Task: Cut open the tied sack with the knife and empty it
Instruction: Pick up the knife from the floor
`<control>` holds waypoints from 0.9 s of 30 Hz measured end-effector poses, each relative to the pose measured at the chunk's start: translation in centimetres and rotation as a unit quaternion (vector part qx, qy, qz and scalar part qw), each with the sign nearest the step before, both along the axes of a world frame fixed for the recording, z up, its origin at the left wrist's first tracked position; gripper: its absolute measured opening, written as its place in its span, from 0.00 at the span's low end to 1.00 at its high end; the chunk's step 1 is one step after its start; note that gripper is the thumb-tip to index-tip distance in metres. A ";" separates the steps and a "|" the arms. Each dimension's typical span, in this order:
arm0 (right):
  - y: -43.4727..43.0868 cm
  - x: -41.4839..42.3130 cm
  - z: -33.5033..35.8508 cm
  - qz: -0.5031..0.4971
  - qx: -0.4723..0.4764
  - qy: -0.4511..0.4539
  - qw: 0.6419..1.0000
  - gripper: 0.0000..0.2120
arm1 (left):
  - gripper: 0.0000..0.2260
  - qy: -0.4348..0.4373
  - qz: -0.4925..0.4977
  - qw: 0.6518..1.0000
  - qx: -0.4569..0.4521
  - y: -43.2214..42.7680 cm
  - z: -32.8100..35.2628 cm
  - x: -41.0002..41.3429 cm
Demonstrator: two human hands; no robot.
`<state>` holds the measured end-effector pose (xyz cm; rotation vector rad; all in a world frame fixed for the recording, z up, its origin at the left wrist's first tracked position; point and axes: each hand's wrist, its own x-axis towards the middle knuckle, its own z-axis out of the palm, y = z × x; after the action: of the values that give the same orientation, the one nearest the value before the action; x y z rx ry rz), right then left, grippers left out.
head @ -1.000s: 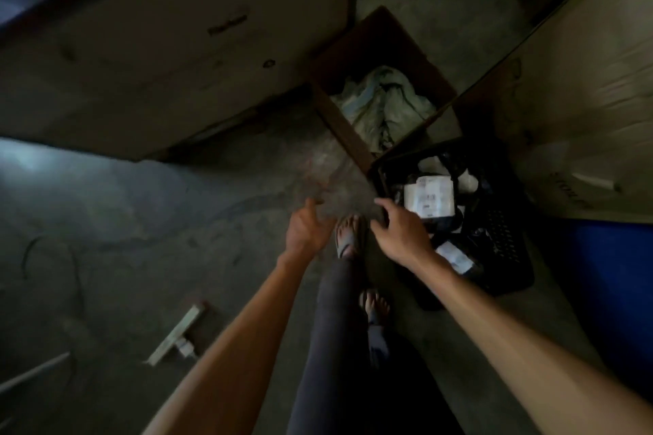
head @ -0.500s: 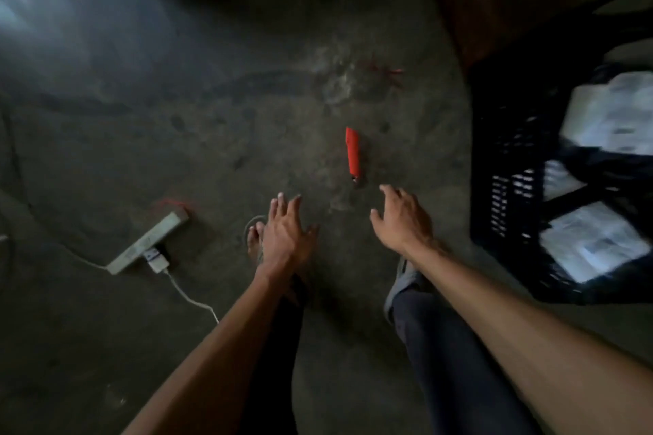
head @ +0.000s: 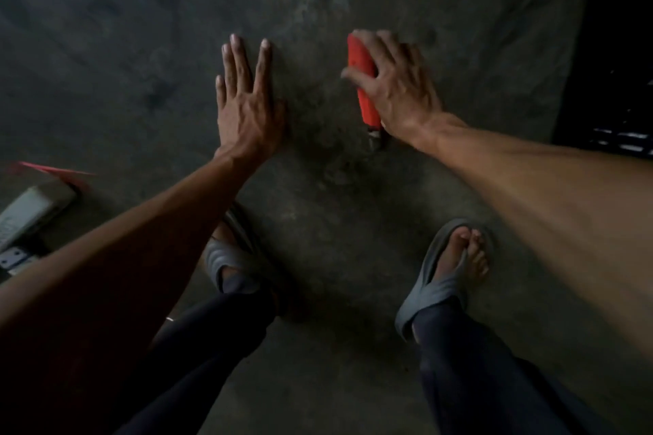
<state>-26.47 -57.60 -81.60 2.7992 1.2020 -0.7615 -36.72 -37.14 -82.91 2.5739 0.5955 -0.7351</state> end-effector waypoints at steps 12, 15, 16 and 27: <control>-2.3 1.2 1.3 -0.029 -0.153 0.044 0.987 0.21 | 0.38 0.004 -0.022 0.999 -0.024 0.8 0.6 -0.5; -2.8 0.0 3.3 -0.140 -0.159 0.071 0.975 0.20 | 0.37 0.053 -0.013 0.997 -0.046 1.2 2.6 -0.1; -2.8 -0.4 4.4 -0.174 -0.155 0.082 0.969 0.20 | 0.37 0.070 -0.004 0.996 -0.050 1.3 3.7 -0.1; 3.1 -1.1 39.3 -0.371 -0.060 0.177 0.910 0.15 | 0.32 0.084 0.100 0.986 -0.104 4.5 38.6 -1.7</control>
<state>-27.60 -54.47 -42.31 3.0640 0.0110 -1.3530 -38.39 -32.67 -44.32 2.2391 0.7740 -0.8982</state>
